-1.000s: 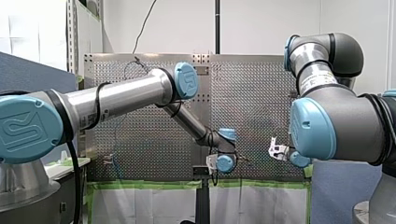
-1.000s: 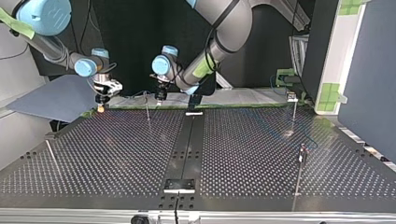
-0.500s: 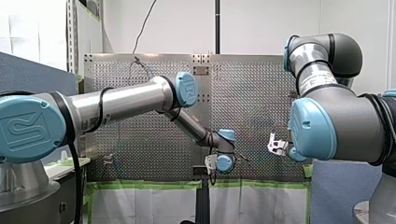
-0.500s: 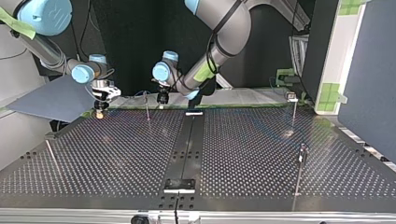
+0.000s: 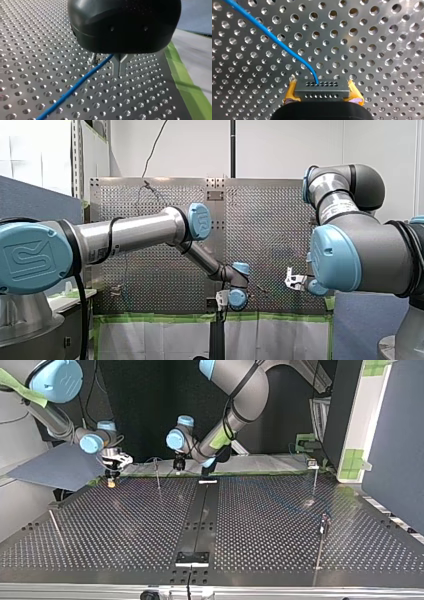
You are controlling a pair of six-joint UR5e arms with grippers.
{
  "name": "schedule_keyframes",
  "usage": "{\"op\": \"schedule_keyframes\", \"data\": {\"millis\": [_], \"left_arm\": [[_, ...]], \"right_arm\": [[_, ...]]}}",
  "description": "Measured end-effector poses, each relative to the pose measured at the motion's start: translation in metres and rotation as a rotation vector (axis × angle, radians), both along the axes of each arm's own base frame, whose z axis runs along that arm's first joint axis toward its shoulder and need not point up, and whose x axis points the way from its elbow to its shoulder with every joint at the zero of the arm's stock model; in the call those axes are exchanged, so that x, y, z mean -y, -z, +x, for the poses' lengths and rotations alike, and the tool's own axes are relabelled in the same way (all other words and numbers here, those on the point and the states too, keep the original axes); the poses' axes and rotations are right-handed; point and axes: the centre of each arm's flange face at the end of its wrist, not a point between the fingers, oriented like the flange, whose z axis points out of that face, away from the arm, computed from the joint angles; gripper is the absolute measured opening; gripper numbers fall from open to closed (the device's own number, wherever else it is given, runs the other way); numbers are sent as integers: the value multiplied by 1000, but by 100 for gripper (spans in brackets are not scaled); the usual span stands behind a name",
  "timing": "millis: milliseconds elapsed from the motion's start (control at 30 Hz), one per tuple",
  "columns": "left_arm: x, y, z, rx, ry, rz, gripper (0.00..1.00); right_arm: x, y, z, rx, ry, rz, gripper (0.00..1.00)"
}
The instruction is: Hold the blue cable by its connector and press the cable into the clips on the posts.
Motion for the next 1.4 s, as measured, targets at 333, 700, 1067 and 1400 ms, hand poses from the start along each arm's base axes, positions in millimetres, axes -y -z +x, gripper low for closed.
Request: {"op": "schedule_keyframes", "data": {"millis": [333, 700, 1067, 1400], "left_arm": [[10, -22, 11, 43, -7, 0, 0], [14, -27, 11, 52, -6, 6, 0], [16, -31, 12, 78, 2, 41, 57], [14, -32, 13, 83, 30, 83, 100]], "right_arm": [[7, -5, -2, -1, -1, 17, 0], [8, -6, 0, 1, -16, 9, 0], [6, -4, 5, -1, -32, 11, 0], [6, -4, 5, -2, -33, 15, 0]]}}
